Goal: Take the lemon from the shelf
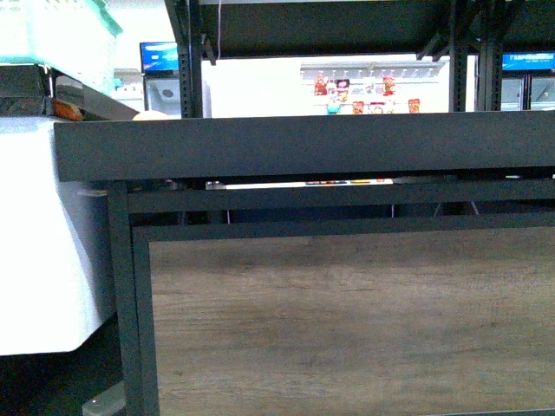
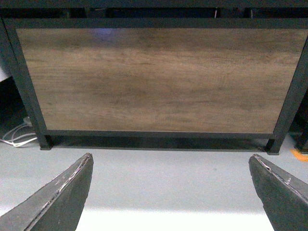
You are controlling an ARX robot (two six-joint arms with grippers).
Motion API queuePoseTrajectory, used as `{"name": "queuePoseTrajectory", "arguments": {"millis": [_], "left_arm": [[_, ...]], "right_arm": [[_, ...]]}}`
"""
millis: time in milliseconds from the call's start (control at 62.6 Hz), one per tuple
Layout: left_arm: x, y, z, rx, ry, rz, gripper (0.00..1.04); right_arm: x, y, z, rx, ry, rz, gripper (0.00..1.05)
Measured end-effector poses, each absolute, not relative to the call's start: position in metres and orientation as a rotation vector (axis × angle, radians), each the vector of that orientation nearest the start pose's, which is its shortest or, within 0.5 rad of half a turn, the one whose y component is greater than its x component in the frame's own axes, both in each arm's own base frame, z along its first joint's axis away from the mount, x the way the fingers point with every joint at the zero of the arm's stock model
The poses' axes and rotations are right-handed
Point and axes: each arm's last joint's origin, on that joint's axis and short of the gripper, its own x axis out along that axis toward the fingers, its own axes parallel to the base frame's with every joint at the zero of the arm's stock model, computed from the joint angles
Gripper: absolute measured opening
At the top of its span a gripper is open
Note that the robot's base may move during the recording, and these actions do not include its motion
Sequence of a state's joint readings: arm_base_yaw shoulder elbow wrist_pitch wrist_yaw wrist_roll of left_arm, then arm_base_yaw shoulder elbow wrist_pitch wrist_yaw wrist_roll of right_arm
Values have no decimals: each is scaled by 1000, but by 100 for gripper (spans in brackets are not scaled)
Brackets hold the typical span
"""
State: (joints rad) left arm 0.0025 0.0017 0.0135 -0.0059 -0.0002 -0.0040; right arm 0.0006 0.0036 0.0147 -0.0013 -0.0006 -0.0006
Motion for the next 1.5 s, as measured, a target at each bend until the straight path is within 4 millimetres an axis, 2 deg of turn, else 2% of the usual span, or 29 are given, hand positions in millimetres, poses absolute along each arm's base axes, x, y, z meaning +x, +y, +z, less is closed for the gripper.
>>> {"name": "queuePoseTrajectory", "arguments": {"millis": [1501], "left_arm": [[97, 0, 167, -4, -6, 3, 97]], "right_arm": [[97, 0, 168, -1, -10, 1, 97]]}}
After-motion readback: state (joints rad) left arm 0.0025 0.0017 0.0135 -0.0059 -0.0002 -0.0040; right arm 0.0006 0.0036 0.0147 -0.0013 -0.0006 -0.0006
